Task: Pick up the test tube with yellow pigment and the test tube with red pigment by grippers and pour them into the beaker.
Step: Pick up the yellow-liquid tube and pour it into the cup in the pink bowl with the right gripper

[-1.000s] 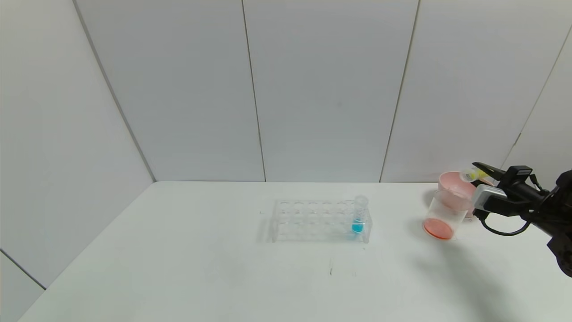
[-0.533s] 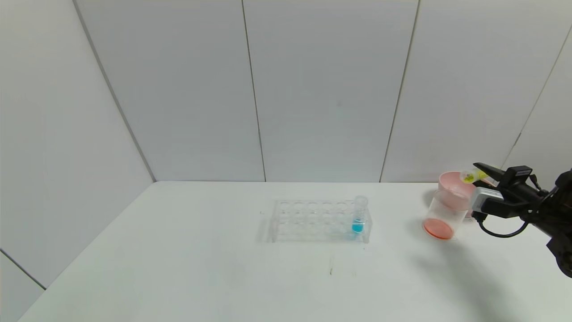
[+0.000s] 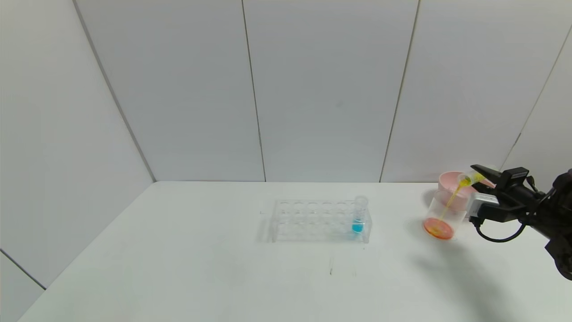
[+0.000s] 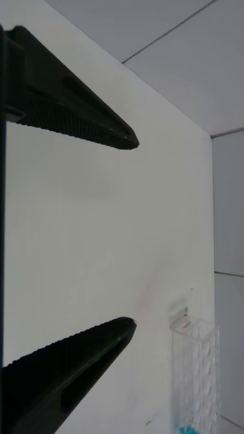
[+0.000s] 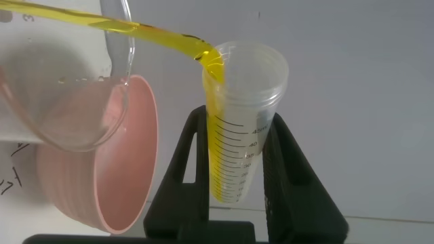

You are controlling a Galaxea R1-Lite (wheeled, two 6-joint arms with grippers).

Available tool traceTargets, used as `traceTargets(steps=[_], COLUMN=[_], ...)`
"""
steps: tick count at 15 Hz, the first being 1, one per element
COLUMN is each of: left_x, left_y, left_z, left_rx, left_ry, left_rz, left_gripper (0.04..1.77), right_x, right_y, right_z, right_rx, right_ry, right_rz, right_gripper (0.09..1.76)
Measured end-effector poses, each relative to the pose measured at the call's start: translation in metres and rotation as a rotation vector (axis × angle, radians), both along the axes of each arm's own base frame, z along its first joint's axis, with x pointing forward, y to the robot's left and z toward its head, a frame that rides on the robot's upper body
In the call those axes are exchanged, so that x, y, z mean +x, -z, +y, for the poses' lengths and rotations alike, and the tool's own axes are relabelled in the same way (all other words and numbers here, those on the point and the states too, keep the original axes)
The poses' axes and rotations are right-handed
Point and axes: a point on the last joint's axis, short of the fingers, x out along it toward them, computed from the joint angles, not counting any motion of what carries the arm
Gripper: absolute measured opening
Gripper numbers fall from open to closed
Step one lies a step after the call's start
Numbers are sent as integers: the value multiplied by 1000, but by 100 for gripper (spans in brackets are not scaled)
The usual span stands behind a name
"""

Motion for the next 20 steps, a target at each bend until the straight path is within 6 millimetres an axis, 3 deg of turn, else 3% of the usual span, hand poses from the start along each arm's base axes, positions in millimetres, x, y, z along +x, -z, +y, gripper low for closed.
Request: traceTargets(steps=[20], left_x=[0], left_y=[0], left_z=[0], left_rx=[0], left_ry=[0], left_rz=[0], left_gripper=[176], right_x=[-4], right_y=[0], right_z=[0], right_rx=[-85], right_ry=[58], right_rz=[-12], right_gripper=[52])
